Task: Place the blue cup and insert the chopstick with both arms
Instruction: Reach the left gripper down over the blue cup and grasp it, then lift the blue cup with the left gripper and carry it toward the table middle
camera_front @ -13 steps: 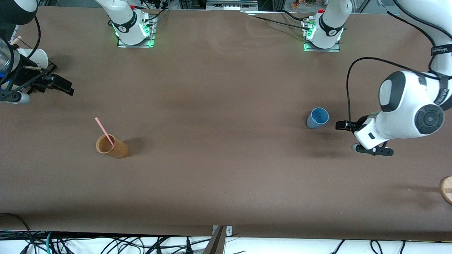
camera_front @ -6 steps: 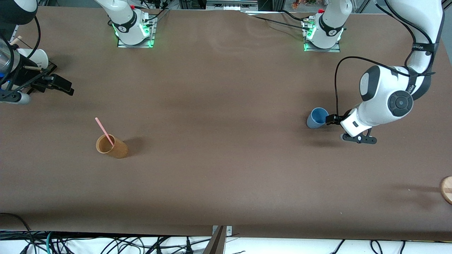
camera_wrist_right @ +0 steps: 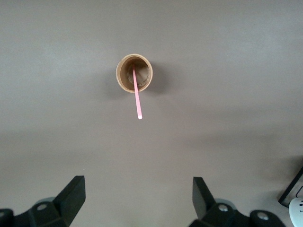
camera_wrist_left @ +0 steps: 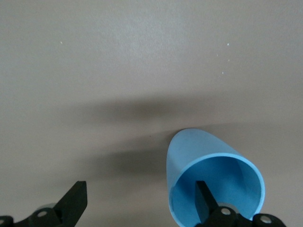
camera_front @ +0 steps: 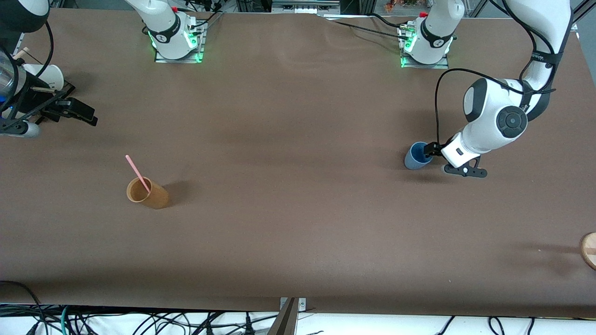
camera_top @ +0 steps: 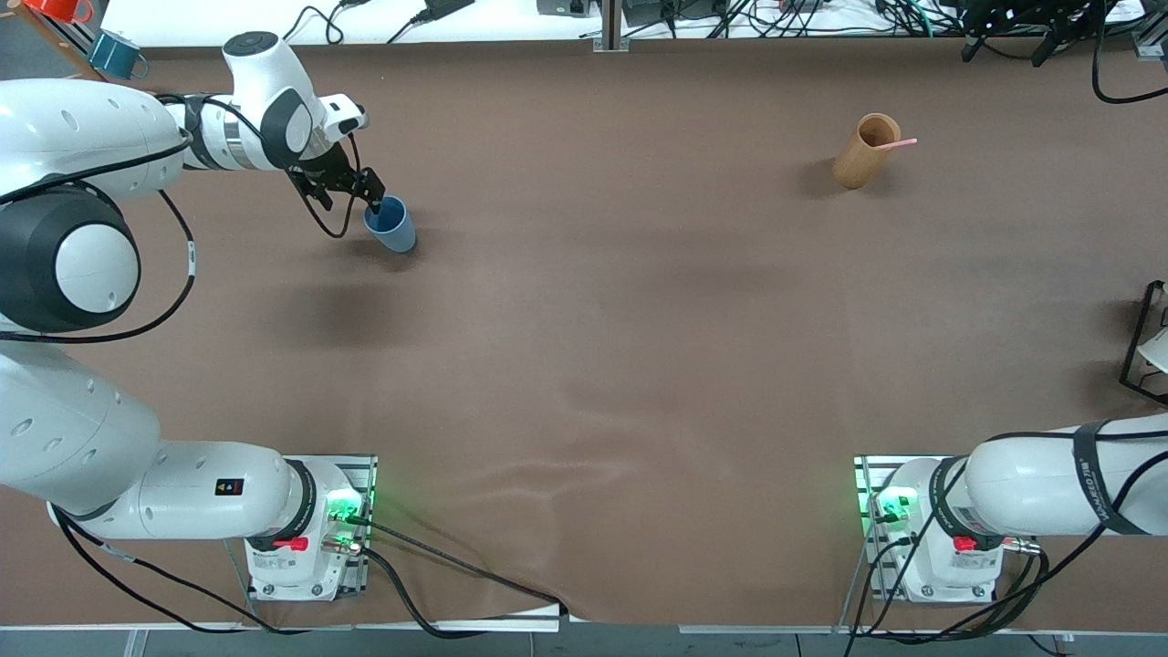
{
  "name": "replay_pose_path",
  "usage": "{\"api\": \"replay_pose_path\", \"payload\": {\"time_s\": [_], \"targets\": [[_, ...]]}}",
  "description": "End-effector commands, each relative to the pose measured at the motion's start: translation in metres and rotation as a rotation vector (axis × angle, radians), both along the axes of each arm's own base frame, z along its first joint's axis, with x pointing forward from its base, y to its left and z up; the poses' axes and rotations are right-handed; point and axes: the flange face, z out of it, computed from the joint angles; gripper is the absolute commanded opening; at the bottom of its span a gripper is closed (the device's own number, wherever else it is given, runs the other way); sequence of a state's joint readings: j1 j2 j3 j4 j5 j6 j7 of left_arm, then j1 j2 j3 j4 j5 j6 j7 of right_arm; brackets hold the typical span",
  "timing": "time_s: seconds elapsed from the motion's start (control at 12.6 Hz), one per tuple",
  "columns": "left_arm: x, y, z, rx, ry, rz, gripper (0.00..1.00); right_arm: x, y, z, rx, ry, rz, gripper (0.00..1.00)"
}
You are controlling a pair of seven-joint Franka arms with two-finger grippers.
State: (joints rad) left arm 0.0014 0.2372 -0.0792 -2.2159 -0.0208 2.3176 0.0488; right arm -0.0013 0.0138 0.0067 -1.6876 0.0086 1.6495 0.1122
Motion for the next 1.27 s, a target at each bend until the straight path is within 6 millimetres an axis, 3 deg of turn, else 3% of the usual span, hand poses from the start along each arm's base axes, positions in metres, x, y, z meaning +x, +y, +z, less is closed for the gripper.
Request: {"api": "replay_pose_path", "payload": {"time_s": [0.0, 0.24, 0.48, 1.19], "targets": [[-0.012, -0.007, 0.005, 0.007, -0.019, -0.022, 1.00, 0.001, -0.001, 0.005, 0.011, -0.007, -0.008, 1.00], [-0.025, -0.025, -0.009, 0.018, -0.021, 0.027, 1.00, 0.001, -0.001, 0.005, 0.011, -0.007, -0.008, 1.00], [-0.025, -0.026, -0.009, 0.018, -0.023, 0.032, 0.91, 0.001, -0.001, 0.005, 0.011, -0.007, -0.008, 1.00], [-0.025, -0.028, -0.012, 0.019, -0.017, 0.030, 0.12, 0.001, 0.000, 0.005, 0.011, -0.007, -0.006, 1.00]]}}
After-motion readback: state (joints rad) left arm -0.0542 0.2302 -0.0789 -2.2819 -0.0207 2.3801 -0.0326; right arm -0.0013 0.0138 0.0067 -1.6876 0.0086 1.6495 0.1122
